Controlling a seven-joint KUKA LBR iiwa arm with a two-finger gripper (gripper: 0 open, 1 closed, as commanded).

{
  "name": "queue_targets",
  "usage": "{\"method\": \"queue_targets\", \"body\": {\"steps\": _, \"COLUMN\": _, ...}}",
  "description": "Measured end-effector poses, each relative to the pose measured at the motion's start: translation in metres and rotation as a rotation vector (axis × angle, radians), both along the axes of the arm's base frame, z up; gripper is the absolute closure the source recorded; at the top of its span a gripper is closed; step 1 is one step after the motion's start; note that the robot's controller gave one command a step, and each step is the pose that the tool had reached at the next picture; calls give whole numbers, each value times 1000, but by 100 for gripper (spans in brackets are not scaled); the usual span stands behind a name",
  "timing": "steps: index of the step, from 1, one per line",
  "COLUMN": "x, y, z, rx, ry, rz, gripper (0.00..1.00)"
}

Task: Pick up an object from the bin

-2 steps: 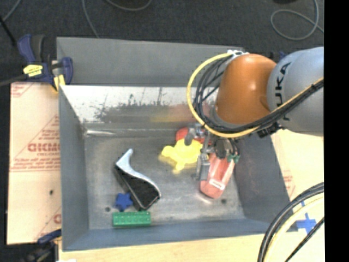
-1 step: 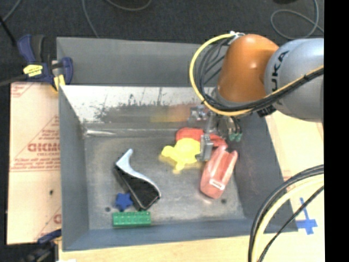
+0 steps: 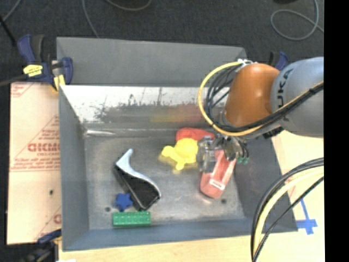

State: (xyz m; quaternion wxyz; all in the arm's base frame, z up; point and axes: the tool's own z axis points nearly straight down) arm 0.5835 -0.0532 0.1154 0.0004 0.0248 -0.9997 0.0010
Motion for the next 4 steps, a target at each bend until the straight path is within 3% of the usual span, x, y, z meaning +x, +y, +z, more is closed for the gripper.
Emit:
{"method": "queue_targets", "body": {"steps": 1, "x": 2, "y": 0, "z": 2, "rx": 0, "ry": -4, "rz": 1, "gripper": 0}}
{"method": "queue_targets", "body": {"steps": 2, "x": 2, "y": 0, "z": 2, "rx": 0, "ry": -4, "rz": 1, "gripper": 0}}
{"method": "queue_targets", "body": {"steps": 3, "x": -2, "y": 22, "z": -44, "rx": 2, "ry": -6, "rz": 290, "gripper": 100}}
{"method": "queue_targets", "body": {"steps": 4, "x": -2, "y": 22, "z": -44, "rx": 3, "ry": -5, "rz": 289, "gripper": 0}}
